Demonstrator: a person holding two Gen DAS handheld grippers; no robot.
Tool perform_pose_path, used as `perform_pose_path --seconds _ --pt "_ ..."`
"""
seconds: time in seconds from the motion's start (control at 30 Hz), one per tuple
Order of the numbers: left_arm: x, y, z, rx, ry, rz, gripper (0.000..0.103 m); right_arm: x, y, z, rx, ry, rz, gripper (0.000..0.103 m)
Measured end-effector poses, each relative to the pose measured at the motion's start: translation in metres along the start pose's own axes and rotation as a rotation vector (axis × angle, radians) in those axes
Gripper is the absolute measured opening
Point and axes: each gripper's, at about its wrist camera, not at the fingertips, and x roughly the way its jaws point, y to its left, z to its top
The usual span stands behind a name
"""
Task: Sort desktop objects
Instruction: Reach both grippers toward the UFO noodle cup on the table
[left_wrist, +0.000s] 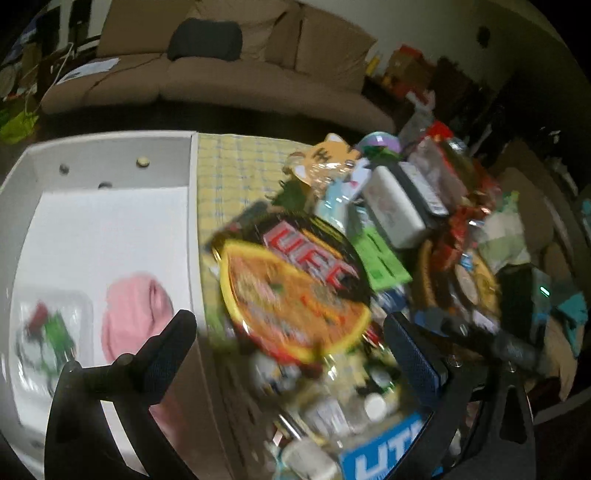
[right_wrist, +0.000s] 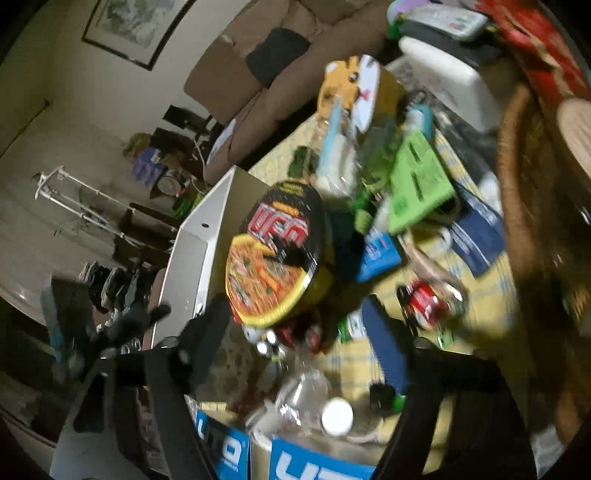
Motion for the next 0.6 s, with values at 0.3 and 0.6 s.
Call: perform_pose_path --seconds 0.3,0.6 --pt "0.061 0.025 0.046 -0.117 0.06 0.008 0.103 0.062 0.069 0.024 -0.506 -0.02 -0.124 0.034" --pt "0.075 0.019 0.049 -0.054 0.063 -0.013 0.103 0.061 0.051 0.011 -0.51 0.175 -0.278 0.001"
